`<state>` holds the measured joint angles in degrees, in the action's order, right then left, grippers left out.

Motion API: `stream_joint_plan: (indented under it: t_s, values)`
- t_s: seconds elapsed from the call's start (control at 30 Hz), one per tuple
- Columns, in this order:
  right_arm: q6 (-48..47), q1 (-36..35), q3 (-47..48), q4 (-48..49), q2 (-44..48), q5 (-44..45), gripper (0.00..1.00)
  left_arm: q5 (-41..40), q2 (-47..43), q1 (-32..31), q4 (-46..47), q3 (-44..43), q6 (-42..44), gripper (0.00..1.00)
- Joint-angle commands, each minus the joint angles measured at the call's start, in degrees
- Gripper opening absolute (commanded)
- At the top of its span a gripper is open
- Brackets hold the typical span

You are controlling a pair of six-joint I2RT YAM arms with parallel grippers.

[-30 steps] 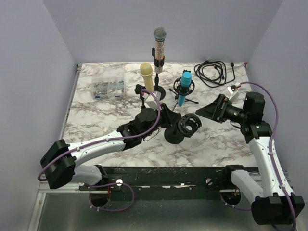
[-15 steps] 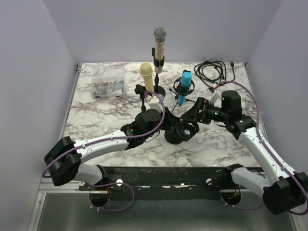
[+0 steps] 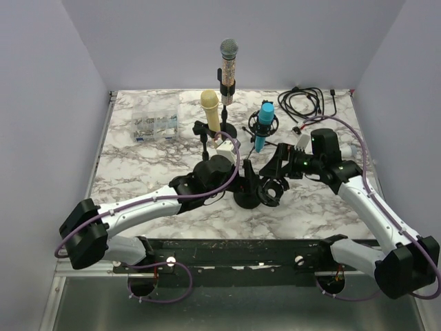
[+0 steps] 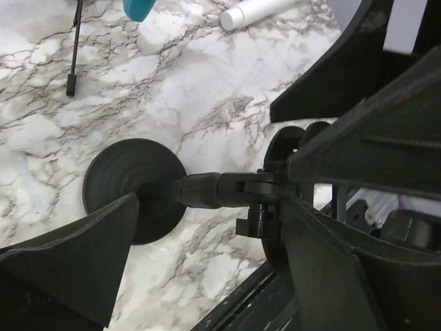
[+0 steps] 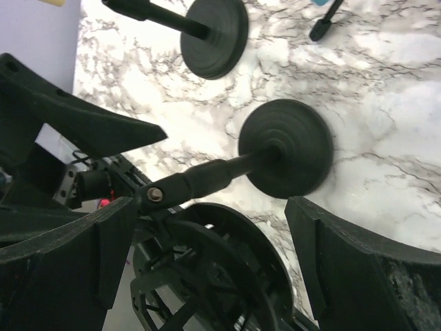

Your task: Remove the microphone from the stand

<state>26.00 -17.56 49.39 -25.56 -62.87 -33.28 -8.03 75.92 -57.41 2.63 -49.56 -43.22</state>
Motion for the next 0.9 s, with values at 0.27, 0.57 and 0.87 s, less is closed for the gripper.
stream_joint_plan:
  t_s: [0.27,0.57,0.87]
  values:
    - [1.92,-0.28,6.99,-10.64,4.2,8.58,1.0,7.45,-11.74,1.34,-9.92,-3.69,8.07,0.96]
    - [0.73,-0.27,3.62,-9.06,9.37,18.79,0.8,13.77,-18.46,1.46,-6.9,-0.9,6.53,0.96]
    - [-4.24,-0.23,1.89,-7.31,10.5,10.02,0.6,16.59,-18.99,1.49,-4.35,0.95,6.66,0.95]
